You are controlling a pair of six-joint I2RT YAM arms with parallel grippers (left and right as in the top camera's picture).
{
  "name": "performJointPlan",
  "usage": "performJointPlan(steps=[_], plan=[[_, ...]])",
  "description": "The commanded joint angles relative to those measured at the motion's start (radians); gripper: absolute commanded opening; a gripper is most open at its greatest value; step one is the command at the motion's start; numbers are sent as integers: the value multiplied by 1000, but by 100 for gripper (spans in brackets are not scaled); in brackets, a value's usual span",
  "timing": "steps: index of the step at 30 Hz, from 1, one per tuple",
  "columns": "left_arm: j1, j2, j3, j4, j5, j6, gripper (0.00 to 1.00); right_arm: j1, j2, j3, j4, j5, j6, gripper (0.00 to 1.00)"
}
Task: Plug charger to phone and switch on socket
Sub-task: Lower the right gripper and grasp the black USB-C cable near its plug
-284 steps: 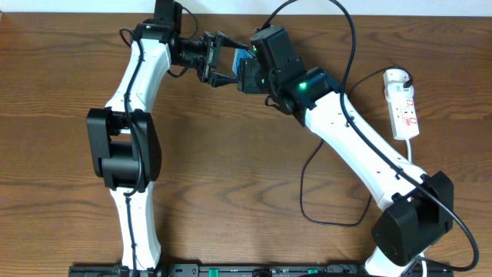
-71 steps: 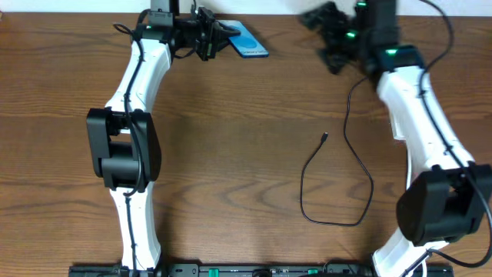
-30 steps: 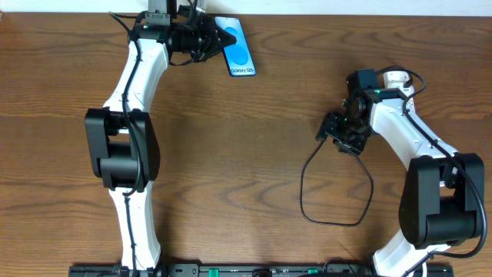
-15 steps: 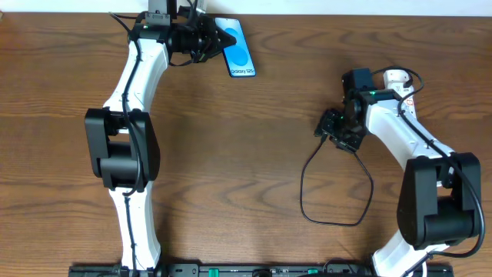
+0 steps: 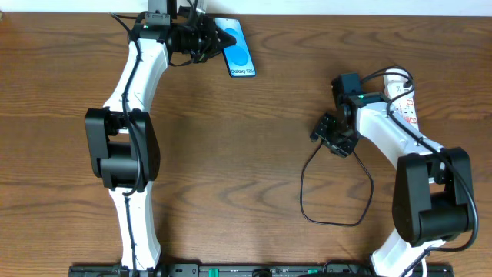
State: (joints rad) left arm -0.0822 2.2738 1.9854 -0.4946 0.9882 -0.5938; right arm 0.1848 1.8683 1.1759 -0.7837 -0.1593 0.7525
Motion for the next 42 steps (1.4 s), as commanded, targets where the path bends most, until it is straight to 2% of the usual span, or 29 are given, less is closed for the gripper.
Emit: performJointPlan(steps=[1, 5, 7, 12, 19, 23, 42], plan=[[-2, -26, 6, 2, 20, 18, 7, 4, 45, -11, 8, 19, 17, 58], [-2, -26, 6, 2, 20, 18, 7, 4, 59, -11, 16, 19, 17, 57], [-2, -26, 6, 2, 20, 18, 7, 3, 65, -11, 26, 24, 17, 45], [-2, -26, 6, 2, 20, 18, 7, 2, 69, -11, 33, 30, 17, 28], [-2, -26, 6, 2, 20, 18, 8, 3, 74, -11, 42, 30, 17, 33], [-2, -26, 6, 2, 20, 18, 8, 3, 98, -11, 44, 29, 18, 33], [-2, -26, 6, 2, 20, 18, 8, 4, 141, -11, 40, -6, 9, 18]])
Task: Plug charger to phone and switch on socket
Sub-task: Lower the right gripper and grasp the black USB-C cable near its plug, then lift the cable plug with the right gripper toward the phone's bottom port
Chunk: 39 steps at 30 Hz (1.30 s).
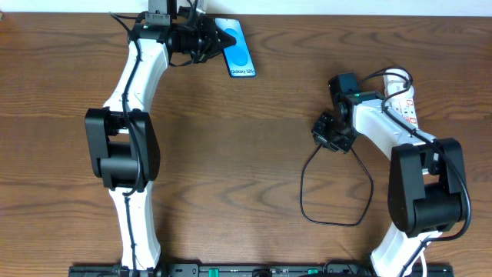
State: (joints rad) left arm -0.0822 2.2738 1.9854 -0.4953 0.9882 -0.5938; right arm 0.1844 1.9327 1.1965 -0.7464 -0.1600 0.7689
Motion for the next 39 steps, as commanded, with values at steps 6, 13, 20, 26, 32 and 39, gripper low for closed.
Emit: performJointPlan(steps=[6, 13, 20, 26, 32, 39], plan=[[-2, -26, 6, 3, 20, 18, 7, 4, 77, -32, 3, -4, -31, 13], [-2, -26, 6, 3, 22, 18, 7, 3, 76, -32, 5, -4, -50, 6], [-2, -26, 6, 103, 164, 18, 8, 3, 72, -8, 14, -44, -161, 1], [-2, -26, 6, 370, 406, 12, 8, 2, 54, 80, 30, -283, -375, 1], [-2, -26, 6, 506, 445, -79, 7, 2, 28, 177, 29, -574, -579, 1], [-5, -26, 6, 695, 445, -228, 8, 6, -11, 255, 33, -827, -719, 1]])
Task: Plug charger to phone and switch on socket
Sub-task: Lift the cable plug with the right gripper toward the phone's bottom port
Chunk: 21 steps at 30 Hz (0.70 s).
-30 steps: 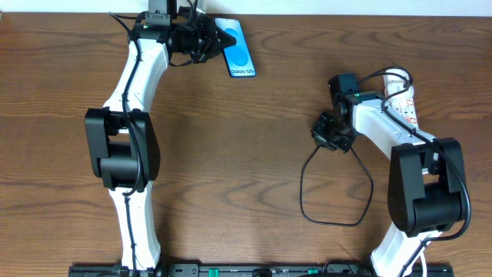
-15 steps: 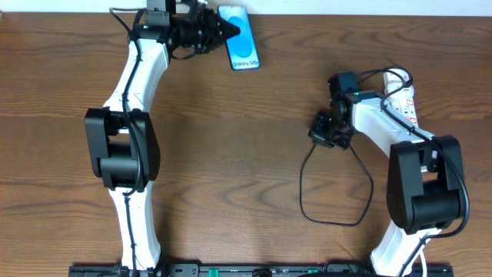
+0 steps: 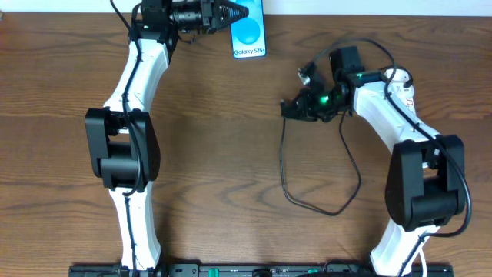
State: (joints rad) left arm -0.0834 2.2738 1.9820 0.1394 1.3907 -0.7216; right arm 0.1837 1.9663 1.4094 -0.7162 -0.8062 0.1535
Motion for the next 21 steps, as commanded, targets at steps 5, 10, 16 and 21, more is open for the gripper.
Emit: performJointPlan(steps=[5, 10, 16, 21], plan=[[-15, -26, 10, 142, 43, -179, 7, 7, -46, 71, 55, -382, -107, 1], [-29, -26, 10, 159, 42, -183, 8, 7, -46, 84, 167, -453, -69, 1], [-34, -26, 10, 158, 34, -176, 7, 20, -53, 87, 230, -363, 63, 1], [-34, -26, 10, 154, -8, -147, 7, 58, -122, 89, 204, -146, 82, 1]])
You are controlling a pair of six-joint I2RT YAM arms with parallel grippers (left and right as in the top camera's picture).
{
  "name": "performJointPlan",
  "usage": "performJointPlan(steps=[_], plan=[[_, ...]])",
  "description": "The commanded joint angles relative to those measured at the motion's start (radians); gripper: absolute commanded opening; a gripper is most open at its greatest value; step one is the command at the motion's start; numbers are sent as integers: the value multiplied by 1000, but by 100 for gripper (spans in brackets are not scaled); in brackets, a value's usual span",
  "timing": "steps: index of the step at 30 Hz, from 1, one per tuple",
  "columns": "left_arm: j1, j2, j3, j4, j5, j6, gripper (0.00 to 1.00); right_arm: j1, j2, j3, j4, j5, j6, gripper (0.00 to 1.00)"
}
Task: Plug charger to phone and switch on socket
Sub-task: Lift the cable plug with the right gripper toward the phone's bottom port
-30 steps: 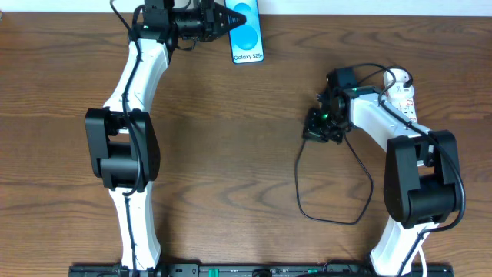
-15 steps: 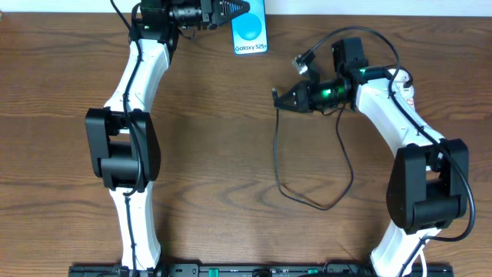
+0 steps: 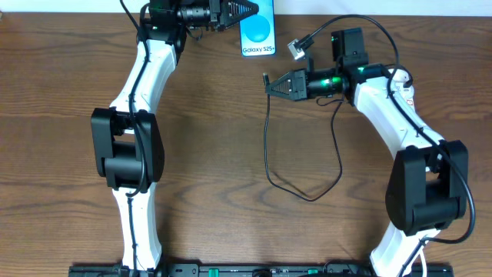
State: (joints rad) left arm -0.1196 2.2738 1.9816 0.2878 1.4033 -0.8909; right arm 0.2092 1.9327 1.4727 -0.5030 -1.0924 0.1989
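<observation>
The phone (image 3: 258,32), its blue screen reading Galaxy S25+, is at the table's back edge with its lower end toward the front. My left gripper (image 3: 244,10) is shut on its upper left edge. My right gripper (image 3: 272,83) points left just below and right of the phone's lower end. It is shut on the plug end of the black charger cable (image 3: 267,146), which hangs in a long loop toward the table's middle. The white socket strip (image 3: 405,91) lies at the right, half hidden behind my right arm. Its switch cannot be made out.
The brown wooden table (image 3: 207,169) carries only the cable loop in front of the arms. A thin black wrist cable (image 3: 378,35) arcs above my right arm. The table's back edge and a white wall run right behind the phone.
My right gripper has moved left and toward the back with the plug, closer to the phone's lower end. The phone has shifted slightly right in my left gripper. The cable loop has followed leftward.
At first the phone sat tilted at the back left under my left gripper, and my right gripper was low over the cable beside the socket strip. Then the phone stood straightened at the back edge with the cable end lifted leftward. Now the plug is near the phone's lower end.
</observation>
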Motion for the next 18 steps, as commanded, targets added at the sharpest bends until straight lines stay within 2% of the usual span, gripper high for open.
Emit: performJointPlan(steps=[1, 9, 18], plan=[[2, -26, 10, 5, -27, 22, 7, 41, -112, 26, -20, 204, 36, 1], [-8, -26, 10, 5, -50, 25, 8, 88, -202, 26, -36, 378, 36, 1], [-31, -26, 10, 2, -16, 6, 7, 95, -203, 25, -37, 437, 32, 1]])
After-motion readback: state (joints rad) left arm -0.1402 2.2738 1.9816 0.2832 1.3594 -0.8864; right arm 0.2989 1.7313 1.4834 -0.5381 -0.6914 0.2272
